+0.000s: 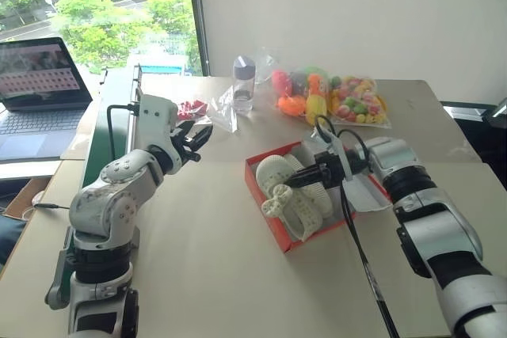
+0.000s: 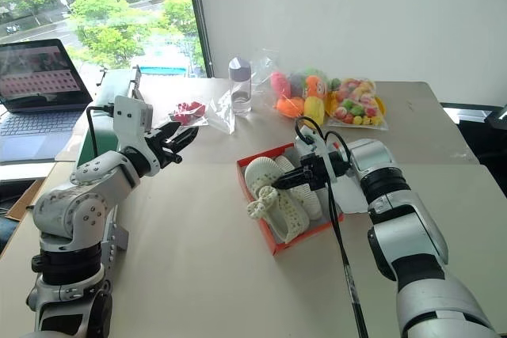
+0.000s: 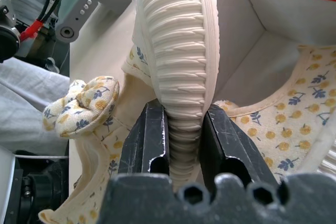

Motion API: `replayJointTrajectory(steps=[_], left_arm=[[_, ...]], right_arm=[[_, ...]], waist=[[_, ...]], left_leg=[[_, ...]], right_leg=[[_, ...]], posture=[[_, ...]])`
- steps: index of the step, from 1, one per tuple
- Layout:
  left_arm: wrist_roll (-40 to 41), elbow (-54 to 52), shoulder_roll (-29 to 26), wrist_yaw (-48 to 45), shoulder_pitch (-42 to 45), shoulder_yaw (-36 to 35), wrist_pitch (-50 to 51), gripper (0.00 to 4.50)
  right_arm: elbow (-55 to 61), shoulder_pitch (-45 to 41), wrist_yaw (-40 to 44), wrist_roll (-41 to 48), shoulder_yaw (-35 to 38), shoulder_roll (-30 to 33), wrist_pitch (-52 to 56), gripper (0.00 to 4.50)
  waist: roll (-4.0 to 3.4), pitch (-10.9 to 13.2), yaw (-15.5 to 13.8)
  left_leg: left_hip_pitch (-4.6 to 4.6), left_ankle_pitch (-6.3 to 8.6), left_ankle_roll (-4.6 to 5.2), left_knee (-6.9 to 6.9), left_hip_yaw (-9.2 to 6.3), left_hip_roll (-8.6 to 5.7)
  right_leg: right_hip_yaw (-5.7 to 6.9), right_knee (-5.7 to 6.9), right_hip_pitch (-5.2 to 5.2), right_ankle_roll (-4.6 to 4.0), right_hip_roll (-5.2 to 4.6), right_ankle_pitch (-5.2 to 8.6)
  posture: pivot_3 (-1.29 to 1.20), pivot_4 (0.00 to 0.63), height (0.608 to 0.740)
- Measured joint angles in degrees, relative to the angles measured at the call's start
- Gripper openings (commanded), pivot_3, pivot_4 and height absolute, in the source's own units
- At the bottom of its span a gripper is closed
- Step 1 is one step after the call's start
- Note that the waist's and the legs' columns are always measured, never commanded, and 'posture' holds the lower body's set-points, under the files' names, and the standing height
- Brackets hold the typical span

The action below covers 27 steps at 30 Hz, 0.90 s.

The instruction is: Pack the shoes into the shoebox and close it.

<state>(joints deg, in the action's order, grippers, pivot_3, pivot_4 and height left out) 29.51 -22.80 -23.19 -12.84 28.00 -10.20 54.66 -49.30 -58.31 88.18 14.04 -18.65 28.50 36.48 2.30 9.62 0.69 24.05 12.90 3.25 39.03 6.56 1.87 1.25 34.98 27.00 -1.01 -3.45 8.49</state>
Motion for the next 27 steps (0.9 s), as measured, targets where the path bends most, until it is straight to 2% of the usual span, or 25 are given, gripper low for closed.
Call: replayJointTrajectory(steps=[3,8,10,11,17,22,27], left_arm=[[0.0,-1.1,0.0,0.3,-0.5,0.0,0.6,2.39],[0.0,-1.2,0.0,0.6,-0.9,0.0,0.8,2.39],[0.0,-1.3,0.0,0.7,-0.9,0.1,0.9,2.39],[0.0,-1.3,0.0,0.8,-0.9,0.2,0.9,2.39],[-0.1,-1.5,0.0,0.9,-0.9,0.3,0.9,2.39],[-0.1,-1.4,0.1,0.9,-0.8,0.4,0.9,2.39],[-0.2,-1.5,0.7,1.0,-0.8,1.0,0.8,2.39]], right_arm=[[-0.3,0.4,-1.0,-0.3,1.5,-0.3,-0.1,0.44],[3.7,3.9,-9.1,-4.6,0.9,-0.6,-2.8,0.44],[9.6,6.1,-13.5,-7.9,-1.0,-0.5,-3.9,0.44],[12.9,7.6,-15.5,-9.3,-1.6,-0.5,-4.0,0.44],[29.6,14.4,-24.8,-17.2,-6.0,2.0,-3.7,0.44],[39.8,16.5,-27.7,-24.0,-11.2,4.4,-3.5,0.44],[44.2,16.4,-29.6,-30.8,-15.9,6.3,-3.8,0.44]], waist=[[0.0,0.0,-0.1],[0.0,0.0,-0.3],[0.05,0.0,-0.2],[0.12,-0.1,-0.3],[0.14,-0.3,-1.0],[0.15,-0.5,-1.3],[0.18,-0.6,-1.7]], left_leg=[[0.0,0.0,0.0,0.01,0.0,-0.01],[-0.1,-0.02,-0.03,0.02,0.01,-0.01],[-0.58,0.01,-0.05,0.0,-0.02,0.01],[-0.86,0.18,-0.33,-0.01,-0.02,0.02],[-0.97,0.2,-0.61,0.01,0.05,-0.03],[-0.94,0.2,-0.61,-0.05,0.05,-0.02],[-0.94,0.19,-0.59,-0.01,0.04,-0.08]], right_leg=[[0.0,0.0,-0.01,0.0,-0.02,0.0],[0.01,0.02,-0.1,0.0,-0.05,0.0],[0.05,-0.05,-0.59,0.06,-0.05,0.04],[0.07,-0.08,-0.83,0.36,-0.07,0.26],[-0.02,-0.01,-0.87,0.08,-0.14,0.38],[-0.01,-0.05,-0.84,0.06,-0.13,0.4],[0.02,-0.07,-0.88,0.06,-0.22,0.4]], posture=[[0.0,0.15,0.74],[0.0,0.15,0.74],[0.0,0.15,0.74],[0.0,0.15,0.74],[0.0,0.15,0.74],[0.0,0.15,0.74],[0.0,0.15,0.74]])
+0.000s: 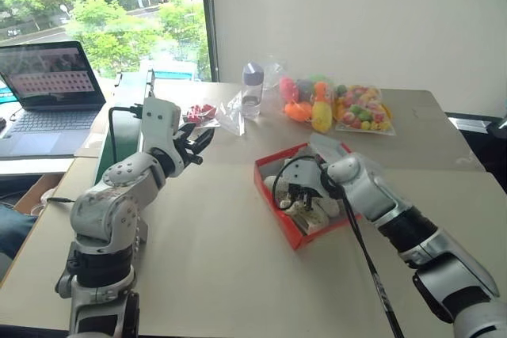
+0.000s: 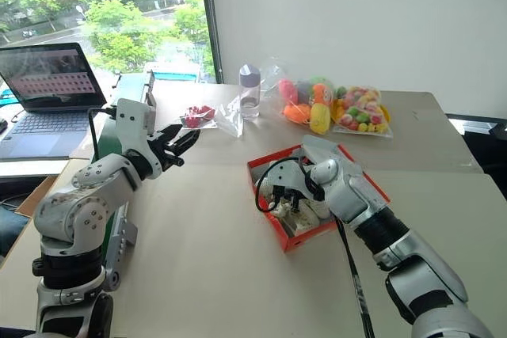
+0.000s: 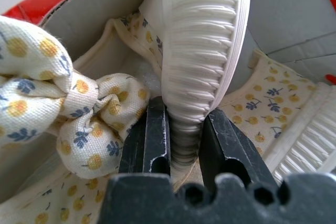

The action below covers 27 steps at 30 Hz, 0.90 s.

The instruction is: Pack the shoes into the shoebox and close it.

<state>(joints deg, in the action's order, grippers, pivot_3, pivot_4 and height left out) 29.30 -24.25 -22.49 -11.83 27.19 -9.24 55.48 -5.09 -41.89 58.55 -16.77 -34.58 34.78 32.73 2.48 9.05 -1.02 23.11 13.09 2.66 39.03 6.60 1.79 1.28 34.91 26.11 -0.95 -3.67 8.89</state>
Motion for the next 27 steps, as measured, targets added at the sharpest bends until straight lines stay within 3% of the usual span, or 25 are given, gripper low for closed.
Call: replayJointTrajectory(steps=[10,20,27], left_arm=[[-0.1,0.0,0.5,-0.1,0.0,0.5,-0.1,2.39],[-0.1,0.0,0.3,0.0,0.0,0.4,-0.1,2.39],[-0.1,0.0,-0.1,-0.4,0.0,1.0,-0.1,2.39]], right_arm=[[-0.3,1.7,-0.8,-4.6,-1.5,0.5,-2.0,0.44],[-5.4,1.7,-3.3,-6.7,-2.0,-2.0,-4.8,0.44],[-8.0,2.5,-1.3,1.4,9.7,-6.8,2.8,0.44]], waist=[[0.08,-0.6,-0.7],[0.09,-1.7,-0.5],[0.12,-1.8,0.2]], left_leg=[[-0.15,-0.01,0.07,-0.02,-0.01,-0.06],[-0.58,0.04,0.1,-0.26,-0.09,0.2],[-0.29,0.05,0.1,-0.31,-0.1,0.32]], right_leg=[[0.86,-0.17,-0.15,0.04,-0.74,0.02],[1.16,-0.92,-0.89,0.08,-0.77,0.03],[1.17,-0.86,-0.76,0.08,-0.75,0.03]], posture=[[0.0,0.15,0.74],[0.0,0.15,0.74],[0.0,0.15,0.74]])
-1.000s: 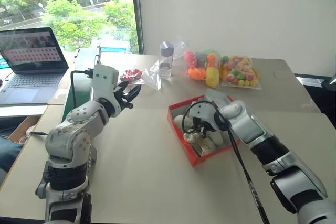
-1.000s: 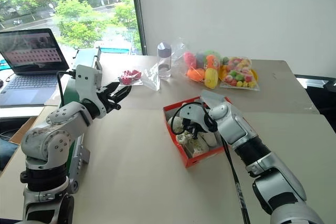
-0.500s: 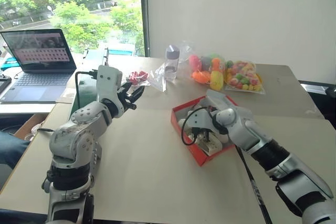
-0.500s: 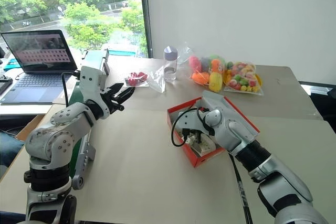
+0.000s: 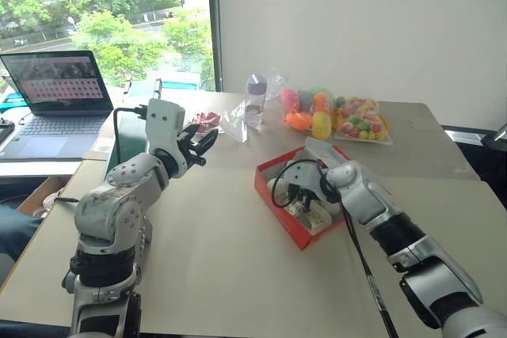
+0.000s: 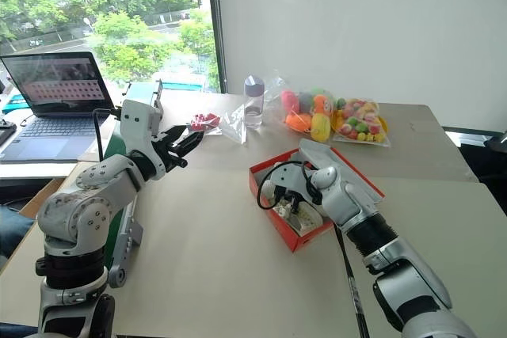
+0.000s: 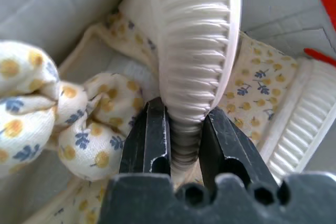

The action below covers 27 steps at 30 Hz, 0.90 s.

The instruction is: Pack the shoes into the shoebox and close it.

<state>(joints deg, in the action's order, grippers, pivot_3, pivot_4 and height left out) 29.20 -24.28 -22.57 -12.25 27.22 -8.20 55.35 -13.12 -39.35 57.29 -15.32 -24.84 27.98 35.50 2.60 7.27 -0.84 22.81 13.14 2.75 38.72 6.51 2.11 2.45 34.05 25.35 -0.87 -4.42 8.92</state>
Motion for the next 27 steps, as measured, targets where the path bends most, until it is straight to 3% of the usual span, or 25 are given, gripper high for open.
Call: replayJointTrajectory(steps=[4,8,10,19,20,27], left_arm=[[0.0,0.0,-2.3,-2.4,-0.1,2.1,0.1,2.39],[0.0,0.0,-2.6,-3.7,-0.2,3.9,0.1,2.39],[0.0,0.0,-2.6,-4.2,-0.2,4.6,0.1,2.39],[-0.1,0.1,-2.6,-4.9,-0.2,5.2,0.0,2.39],[-0.1,0.2,-2.6,-5.1,-0.2,5.2,0.0,2.39],[-0.1,0.4,-4.2,-8.6,-0.2,7.7,0.0,2.39]], right_arm=[[0.1,-0.9,2.9,5.4,4.6,0.0,6.0,0.44],[-1.0,-1.9,3.7,7.1,4.9,0.6,6.4,0.44],[-1.5,-2.6,3.3,7.1,4.9,0.7,6.4,1.38],[-0.8,-3.3,1.3,7.8,4.9,1.6,7.0,4.32],[-0.7,-3.8,1.4,8.4,5.3,1.7,7.8,4.48],[8.3,-6.0,2.5,14.9,10.7,4.2,18.2,4.48]], waist=[[0.0,0.0,0.2],[-0.01,0.1,0.4],[-0.05,0.2,0.4],[-0.08,0.9,0.3],[-0.09,1.1,0.4],[-0.21,1.4,0.4]], left_leg=[[0.51,-0.05,-0.09,-0.43,0.1,-0.08],[0.56,-0.2,0.21,-0.8,0.06,-0.14],[0.57,-0.13,0.28,-0.85,0.05,-0.14],[0.58,-0.08,0.34,-0.78,0.12,-0.32],[0.58,-0.09,0.31,-0.77,0.14,-0.31],[0.74,-0.18,0.46,-0.78,0.09,-0.23]], right_leg=[[0.0,0.1,0.82,-0.14,0.07,0.03],[0.0,0.09,0.95,-0.37,0.2,0.01],[0.01,0.06,0.96,-0.35,0.2,0.12],[-0.1,0.02,0.91,0.1,0.03,0.38],[-0.1,0.02,0.91,0.08,0.04,0.36],[-0.04,0.06,1.06,0.16,0.12,0.21]], posture=[[0.0,0.15,0.74],[0.0,0.15,0.74],[0.0,0.15,0.74],[0.0,0.15,0.74],[0.0,0.15,0.74],[0.0,0.15,0.74]])
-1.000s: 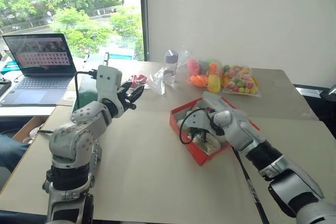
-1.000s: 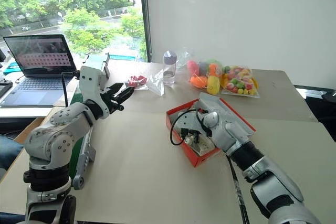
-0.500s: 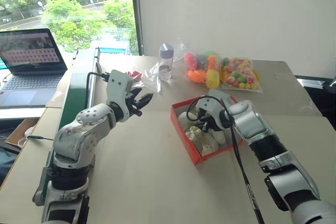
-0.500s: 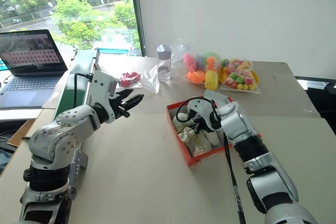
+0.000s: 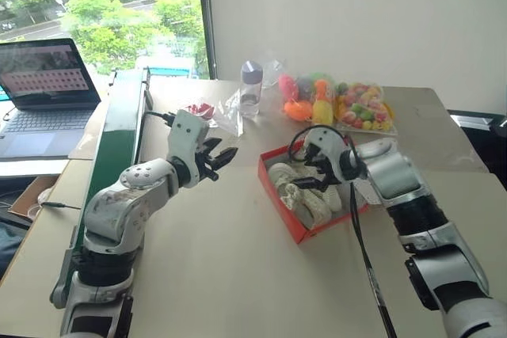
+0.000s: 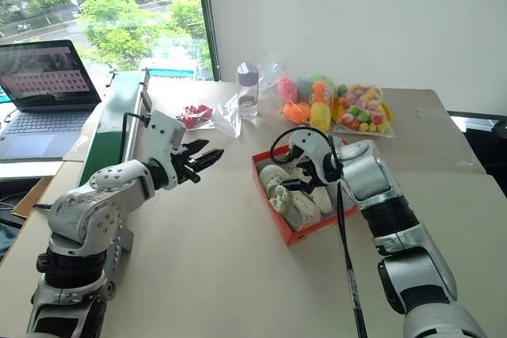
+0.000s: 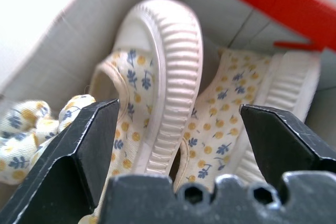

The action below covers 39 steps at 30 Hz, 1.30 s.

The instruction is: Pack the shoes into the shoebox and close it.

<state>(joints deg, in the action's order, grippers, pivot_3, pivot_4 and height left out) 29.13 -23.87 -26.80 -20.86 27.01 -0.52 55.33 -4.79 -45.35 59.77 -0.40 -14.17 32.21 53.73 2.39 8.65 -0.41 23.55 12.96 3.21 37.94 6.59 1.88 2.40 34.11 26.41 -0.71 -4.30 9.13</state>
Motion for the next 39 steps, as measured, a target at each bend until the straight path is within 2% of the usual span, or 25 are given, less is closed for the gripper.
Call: replayJointTrajectory(steps=[1,5,10,13,15,19,20,21,23,24,28,29,31,33,39], left_arm=[[0.0,0.0,-0.3,-0.5,0.0,0.3,0.0,2.39],[0.0,0.3,-0.8,-2.7,0.3,1.7,-0.1,2.39],[0.5,1.8,-1.4,-9.2,2.2,5.2,-0.4,2.39],[0.6,3.3,-2.2,-13.4,3.5,7.0,-1.6,2.39],[0.5,6.2,-2.0,-17.3,6.1,9.4,-3.1,2.39],[-0.1,12.1,-2.3,-24.1,10.3,12.4,-6.7,2.39],[-0.2,13.5,-2.4,-25.9,11.3,13.0,-7.6,2.39],[-0.4,13.8,-2.4,-26.3,11.4,13.1,-7.9,2.39],[-1.4,16.5,-2.4,-29.3,13.2,14.5,-9.7,2.39],[-1.7,17.0,-2.5,-30.0,13.4,14.6,-10.3,2.39],[-3.0,17.8,-3.1,-33.6,15.1,16.7,-11.6,2.39],[-3.4,17.3,-3.7,-34.4,15.2,17.1,-11.6,2.39],[-4.1,16.6,-4.9,-35.0,15.2,17.3,-11.6,2.39],[-4.6,15.5,-6.0,-35.0,15.3,17.2,-11.4,2.39],[-4.4,8.5,-9.7,-33.8,15.6,15.5,-7.8,2.39]], right_arm=[[1.6,-0.7,0.4,1.3,0.9,1.0,1.7,4.48],[6.4,-1.8,1.5,5.8,4.2,3.8,6.9,4.48],[15.6,1.3,1.7,12.9,11.1,11.6,14.8,4.48],[20.3,6.4,1.4,15.9,16.6,16.6,20.1,3.79],[25.4,12.2,1.4,19.0,23.4,20.3,25.6,3.11],[35.7,22.9,1.5,24.3,38.4,23.5,35.6,1.55],[38.4,26.7,1.4,26.0,42.0,23.5,37.3,1.34],[39.0,27.7,1.4,26.5,43.1,23.2,37.6,1.05],[43.9,36.4,0.3,29.5,50.0,19.9,38.2,0.31],[44.8,38.2,-0.1,30.3,51.0,18.4,38.3,0.07],[48.2,46.4,-3.4,31.5,55.0,9.0,37.0,0.07],[47.7,48.8,-5.0,31.1,55.4,4.8,33.7,0.07],[45.3,52.0,-7.1,30.5,54.6,0.8,29.2,0.07],[40.7,54.3,-9.7,28.1,51.2,-0.6,22.7,0.07],[19.4,51.7,-16.7,21.1,42.8,-5.4,2.6,0.07]], waist=[[-0.01,0.0,0.0],[-0.01,0.0,-0.2],[0.01,0.0,-0.9],[0.02,0.0,-1.1],[0.01,0.1,-1.4],[0.01,0.1,-1.5],[0.01,0.1,-1.5],[0.01,0.1,-1.5],[0.02,0.1,-1.6],[0.02,0.1,-1.6],[-0.06,0.1,-1.4],[-0.03,0.1,-1.3],[-0.17,0.1,-1.0],[-0.3,0.2,-0.6],[-0.46,0.2,0.2]], left_leg=[[0.06,0.02,0.02,0.0,-0.02,0.0],[0.19,0.09,0.1,0.0,-0.04,-0.04],[0.28,0.14,0.18,0.01,-0.08,-0.16],[0.29,0.17,0.23,0.03,-0.09,-0.18],[0.34,0.18,0.23,0.05,-0.13,-0.18],[0.21,0.19,0.19,0.08,-0.14,-0.11],[0.18,0.19,0.18,0.11,-0.16,-0.08],[0.15,0.2,0.18,0.12,-0.14,-0.07],[0.14,0.18,0.17,0.17,-0.2,-0.08],[0.13,0.19,0.17,0.26,-0.22,-0.06],[0.19,0.21,0.22,0.46,-0.16,-0.09],[0.18,0.22,0.23,0.54,-0.21,-0.08],[0.24,0.27,0.29,0.68,-0.2,-0.07],[0.25,0.35,0.34,0.86,-0.15,-0.1],[0.24,0.39,0.29,0.94,-0.09,-0.12]], right_leg=[[0.02,0.0,0.03,-0.25,0.0,-0.13],[0.07,-0.05,0.06,-0.23,-0.03,-0.1],[0.14,-0.11,0.06,-0.14,-0.15,-0.04],[0.14,-0.12,0.05,-0.08,-0.16,0.02],[0.17,-0.11,0.07,-0.01,-0.14,0.07],[0.12,-0.06,-0.03,0.3,-0.06,0.28],[0.14,-0.06,-0.05,0.31,-0.05,0.29],[0.11,-0.04,-0.06,0.31,-0.04,0.29],[0.16,-0.04,-0.12,0.32,-0.04,0.29],[0.18,-0.02,-0.15,0.32,-0.02,0.29],[0.03,0.02,-0.13,0.33,-0.05,0.28],[0.06,0.01,-0.2,0.33,-0.02,0.28],[0.03,0.04,-0.17,0.24,-0.06,0.33],[-0.04,0.05,-0.2,0.26,-0.09,0.32],[-0.12,0.09,-0.19,0.31,-0.09,0.26]], posture=[[0.0,0.15,0.74],[0.0,0.15,0.74],[0.0,0.15,0.74],[0.0,0.15,0.74],[0.0,0.15,0.74],[0.0,0.15,0.74],[0.0,0.15,0.74],[0.0,0.15,0.74],[0.0,0.15,0.74],[0.0,0.15,0.74],[0.0,0.15,0.74],[0.0,0.15,0.74],[0.0,0.15,0.74],[0.0,0.15,0.74],[0.0,0.15,0.74]])
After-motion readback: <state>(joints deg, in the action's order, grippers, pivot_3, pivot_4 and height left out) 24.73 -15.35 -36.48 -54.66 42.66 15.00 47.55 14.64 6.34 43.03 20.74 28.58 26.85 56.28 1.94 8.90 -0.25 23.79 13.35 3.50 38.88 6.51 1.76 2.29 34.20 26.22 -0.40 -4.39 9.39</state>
